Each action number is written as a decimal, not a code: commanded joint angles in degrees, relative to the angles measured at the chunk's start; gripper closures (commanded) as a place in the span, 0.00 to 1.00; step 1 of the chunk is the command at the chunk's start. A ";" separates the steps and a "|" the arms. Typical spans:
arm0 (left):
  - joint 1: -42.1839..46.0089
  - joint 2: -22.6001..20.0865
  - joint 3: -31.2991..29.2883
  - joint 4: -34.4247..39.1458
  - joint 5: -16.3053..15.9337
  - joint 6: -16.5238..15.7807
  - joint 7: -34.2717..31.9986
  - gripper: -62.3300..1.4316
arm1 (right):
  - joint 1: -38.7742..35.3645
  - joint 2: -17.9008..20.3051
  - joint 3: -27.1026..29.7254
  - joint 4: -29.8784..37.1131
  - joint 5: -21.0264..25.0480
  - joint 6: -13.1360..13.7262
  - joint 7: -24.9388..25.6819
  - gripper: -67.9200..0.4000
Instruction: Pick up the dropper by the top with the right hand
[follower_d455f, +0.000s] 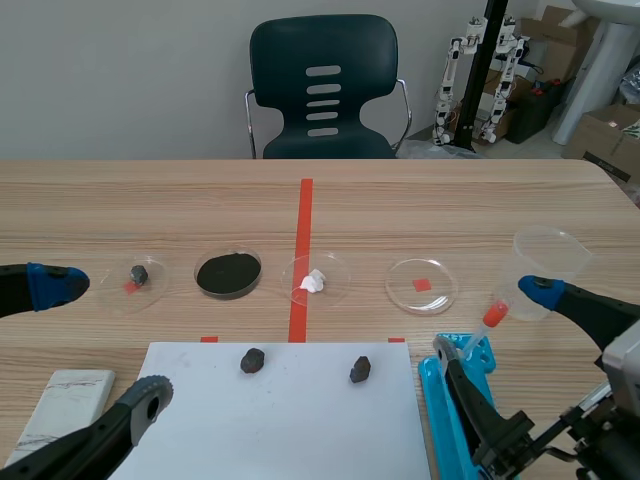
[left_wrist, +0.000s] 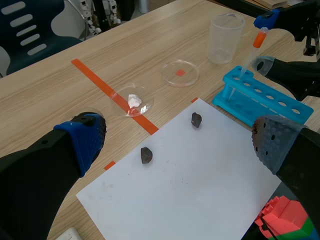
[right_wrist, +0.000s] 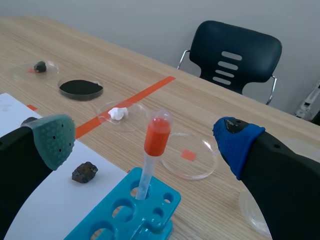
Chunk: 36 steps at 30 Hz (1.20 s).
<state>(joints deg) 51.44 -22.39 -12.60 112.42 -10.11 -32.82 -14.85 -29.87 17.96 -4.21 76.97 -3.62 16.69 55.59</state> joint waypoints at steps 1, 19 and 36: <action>0.11 -0.04 0.11 0.57 -0.81 0.07 -0.76 0.01 | 0.35 0.81 0.22 -0.39 0.37 -0.42 2.12 0.22; 0.11 -0.04 0.11 0.57 -0.81 0.07 -0.76 0.01 | 1.46 1.09 0.04 -1.68 0.02 -0.39 3.30 0.36; 0.11 -0.04 0.11 0.57 -0.81 0.07 -0.76 0.01 | 2.25 1.09 0.07 -1.68 0.15 -0.39 1.92 0.36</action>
<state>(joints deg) 51.44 -22.39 -12.60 112.42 -10.11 -32.82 -14.85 -29.04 18.46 -4.21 74.94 -4.29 16.29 56.88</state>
